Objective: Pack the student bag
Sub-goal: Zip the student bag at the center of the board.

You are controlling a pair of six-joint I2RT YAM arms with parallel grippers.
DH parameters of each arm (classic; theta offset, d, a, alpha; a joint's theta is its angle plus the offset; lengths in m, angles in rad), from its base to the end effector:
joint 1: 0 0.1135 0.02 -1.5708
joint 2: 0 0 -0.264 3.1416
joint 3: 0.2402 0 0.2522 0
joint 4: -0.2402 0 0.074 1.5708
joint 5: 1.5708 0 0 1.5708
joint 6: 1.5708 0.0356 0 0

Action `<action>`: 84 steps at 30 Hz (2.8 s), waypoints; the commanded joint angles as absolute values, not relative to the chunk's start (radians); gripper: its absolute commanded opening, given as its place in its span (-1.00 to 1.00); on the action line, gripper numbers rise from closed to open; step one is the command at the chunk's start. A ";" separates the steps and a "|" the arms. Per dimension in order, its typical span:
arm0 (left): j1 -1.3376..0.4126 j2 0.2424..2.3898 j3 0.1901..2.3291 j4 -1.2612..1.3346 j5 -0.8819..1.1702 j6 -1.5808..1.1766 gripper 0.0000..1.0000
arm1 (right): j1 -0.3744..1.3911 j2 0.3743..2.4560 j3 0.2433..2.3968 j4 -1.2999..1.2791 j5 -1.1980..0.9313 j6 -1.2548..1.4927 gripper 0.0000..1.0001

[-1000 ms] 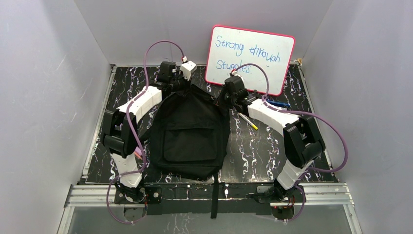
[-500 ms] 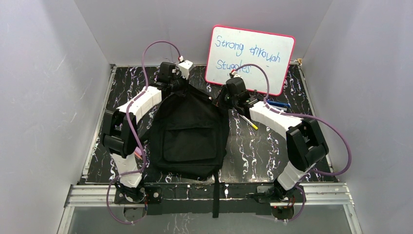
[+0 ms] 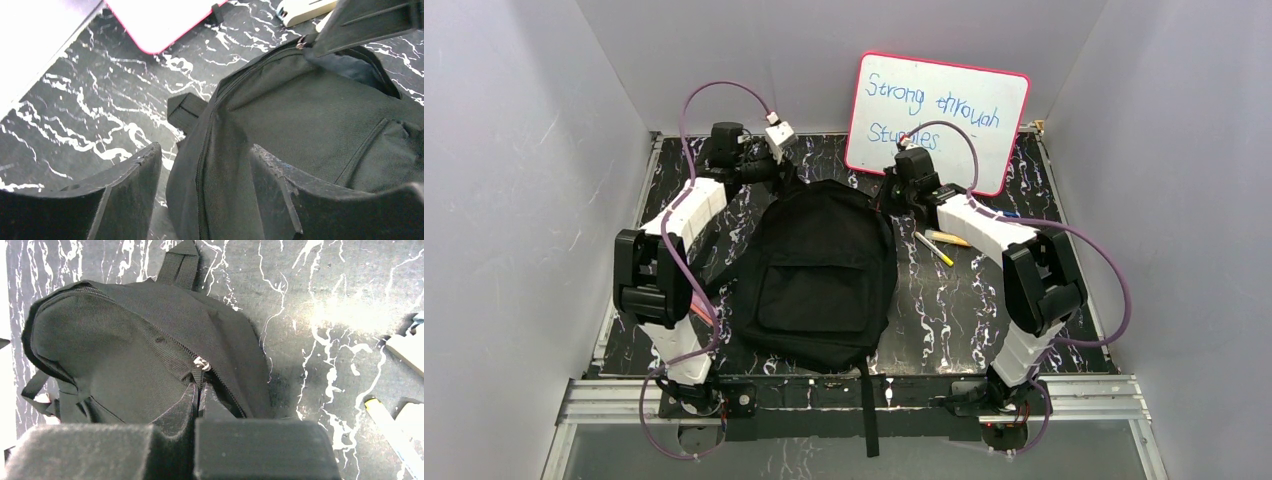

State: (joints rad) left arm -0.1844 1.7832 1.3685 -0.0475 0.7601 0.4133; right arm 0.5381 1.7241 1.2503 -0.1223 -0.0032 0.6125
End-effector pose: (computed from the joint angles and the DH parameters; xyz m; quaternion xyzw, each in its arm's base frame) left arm 0.4018 -0.0999 0.2833 0.4191 0.6971 -0.2575 0.5216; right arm 0.3403 0.2032 0.2545 0.0321 0.8830 0.2560 0.3921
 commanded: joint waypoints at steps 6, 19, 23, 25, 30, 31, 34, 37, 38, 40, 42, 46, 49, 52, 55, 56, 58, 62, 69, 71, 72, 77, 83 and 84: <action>-0.280 1.878 1.551 -0.023 0.830 0.603 0.27 | 0.530 1.754 1.318 -0.100 -0.132 0.541 -1.00; -0.425 2.100 1.784 -0.281 0.798 0.933 -0.01 | 0.531 1.729 1.305 -0.134 -0.118 0.546 -1.00; -0.435 2.130 1.820 -0.336 0.801 0.972 -0.15 | 0.530 1.718 1.291 -0.147 -0.103 0.548 -1.00; -0.439 2.141 1.828 -0.365 0.795 0.991 -0.24 | 0.531 1.710 1.282 -0.147 -0.097 0.554 -1.00; -0.451 2.152 1.825 -0.378 0.731 0.992 -0.62 | 0.530 1.698 1.272 -0.154 -0.072 0.562 -1.00; -0.454 2.151 1.822 -0.379 0.714 0.992 -0.70 | 0.530 1.696 1.273 -0.162 -0.055 0.564 -1.00; -0.457 2.140 1.803 -0.377 0.680 0.991 -1.00 | 0.530 1.689 1.275 -0.184 -0.008 0.570 -1.00; -0.457 2.129 1.798 -0.325 0.605 0.914 -1.00 | 0.531 1.688 1.273 -0.217 0.045 0.588 -1.00; -0.457 2.125 1.796 -0.294 0.571 0.878 -1.00 | 0.530 1.688 1.271 -0.230 0.055 0.594 -1.00; -0.457 2.118 1.792 -0.229 0.496 0.817 -1.00 | 0.530 1.681 1.260 -0.253 0.072 0.611 -1.00; -0.456 2.111 1.788 -0.179 0.419 0.785 -1.00 | 0.530 1.667 1.237 -0.262 0.088 0.625 -1.00; -0.454 2.102 1.784 -0.113 0.303 0.756 -1.00 | 0.529 1.628 1.186 -0.265 0.093 0.645 -1.00; -0.453 2.097 1.773 -0.072 0.230 0.746 -1.00 | 0.528 1.600 1.161 -0.271 0.064 0.653 -1.00; -0.451 2.088 1.755 -0.031 0.173 0.742 -1.00 | 0.529 1.572 1.137 -0.270 0.021 0.661 -1.00; -0.450 2.087 1.752 -0.009 0.115 0.738 -1.00 | 0.529 1.543 1.118 -0.272 -0.036 0.674 -1.00; -0.449 2.086 1.751 -0.006 0.099 0.735 -1.00 | 0.528 1.536 1.112 -0.272 -0.053 0.677 -1.00; -0.447 2.083 1.752 -0.005 0.068 0.724 -1.00 | 0.529 1.525 1.100 -0.272 -0.084 0.683 -1.00; -0.441 2.083 1.759 -0.013 0.015 0.705 -1.00 | 0.529 1.508 1.076 -0.283 -0.125 0.689 -1.00; -0.412 2.039 1.722 -0.031 -0.014 0.660 -1.00 | 0.528 1.482 1.034 -0.274 -0.122 0.682 -1.00; -0.409 2.015 1.704 -0.034 0.026 0.644 -1.00 | 0.529 1.484 1.032 -0.259 -0.104 0.668 -1.00; -0.408 2.005 1.698 -0.039 0.052 0.633 -1.00 | 0.528 1.485 1.036 -0.248 -0.097 0.663 -1.00; -0.408 1.932 1.644 -0.036 0.148 0.534 -0.41 | 0.529 1.477 1.062 -0.187 -0.068 0.644 -0.32; -0.373 1.798 1.480 0.065 0.157 0.394 -0.02 | 0.529 1.407 1.054 -0.168 -0.006 0.621 0.12; -0.356 1.774 1.448 0.083 0.167 0.359 0.00 | 0.529 1.390 1.044 -0.167 -0.006 0.615 0.17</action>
